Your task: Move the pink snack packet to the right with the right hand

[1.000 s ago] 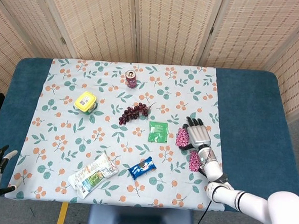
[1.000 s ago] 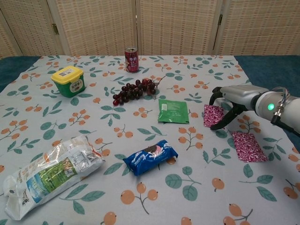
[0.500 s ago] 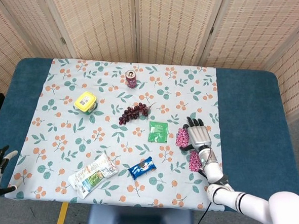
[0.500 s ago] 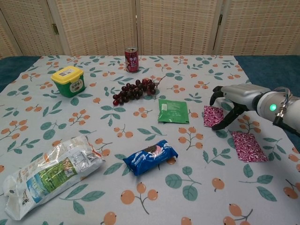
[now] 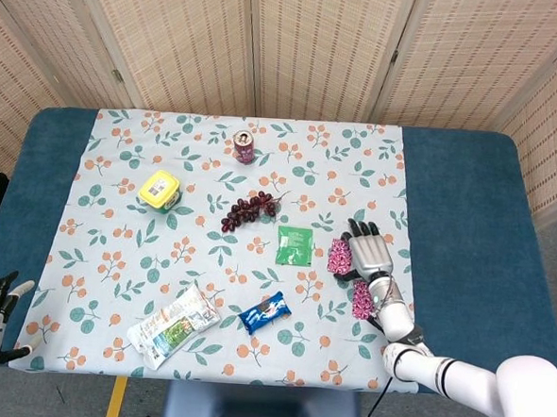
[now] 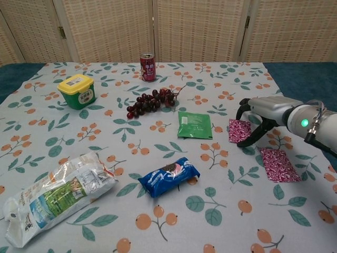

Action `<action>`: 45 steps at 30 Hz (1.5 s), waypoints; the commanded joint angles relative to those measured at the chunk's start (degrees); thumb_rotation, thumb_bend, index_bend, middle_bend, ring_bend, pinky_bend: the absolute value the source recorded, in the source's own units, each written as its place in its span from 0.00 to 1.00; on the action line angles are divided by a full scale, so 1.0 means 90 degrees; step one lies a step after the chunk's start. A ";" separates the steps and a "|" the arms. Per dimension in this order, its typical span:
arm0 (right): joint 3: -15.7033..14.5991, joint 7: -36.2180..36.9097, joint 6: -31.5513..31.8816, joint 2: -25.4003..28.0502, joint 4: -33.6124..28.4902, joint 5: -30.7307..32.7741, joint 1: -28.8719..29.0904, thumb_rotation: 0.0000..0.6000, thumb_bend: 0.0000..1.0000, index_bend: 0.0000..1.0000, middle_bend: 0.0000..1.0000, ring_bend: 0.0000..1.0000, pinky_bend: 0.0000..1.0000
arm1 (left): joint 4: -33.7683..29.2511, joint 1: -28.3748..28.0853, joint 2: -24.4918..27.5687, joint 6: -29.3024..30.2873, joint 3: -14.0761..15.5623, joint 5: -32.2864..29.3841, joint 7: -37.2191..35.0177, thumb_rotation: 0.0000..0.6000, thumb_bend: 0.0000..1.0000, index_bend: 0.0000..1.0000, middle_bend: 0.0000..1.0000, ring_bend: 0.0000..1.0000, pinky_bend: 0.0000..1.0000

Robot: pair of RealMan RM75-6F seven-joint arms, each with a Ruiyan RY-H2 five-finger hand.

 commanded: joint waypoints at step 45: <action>-0.1198 0.1873 0.0801 0.1728 -0.1638 -0.2706 -0.1505 0.68 0.16 0.27 0.06 0.00 0.00 | -0.0206 0.0008 0.0044 0.0131 0.0017 0.0131 0.0132 1.00 0.24 0.18 0.07 0.07 0.00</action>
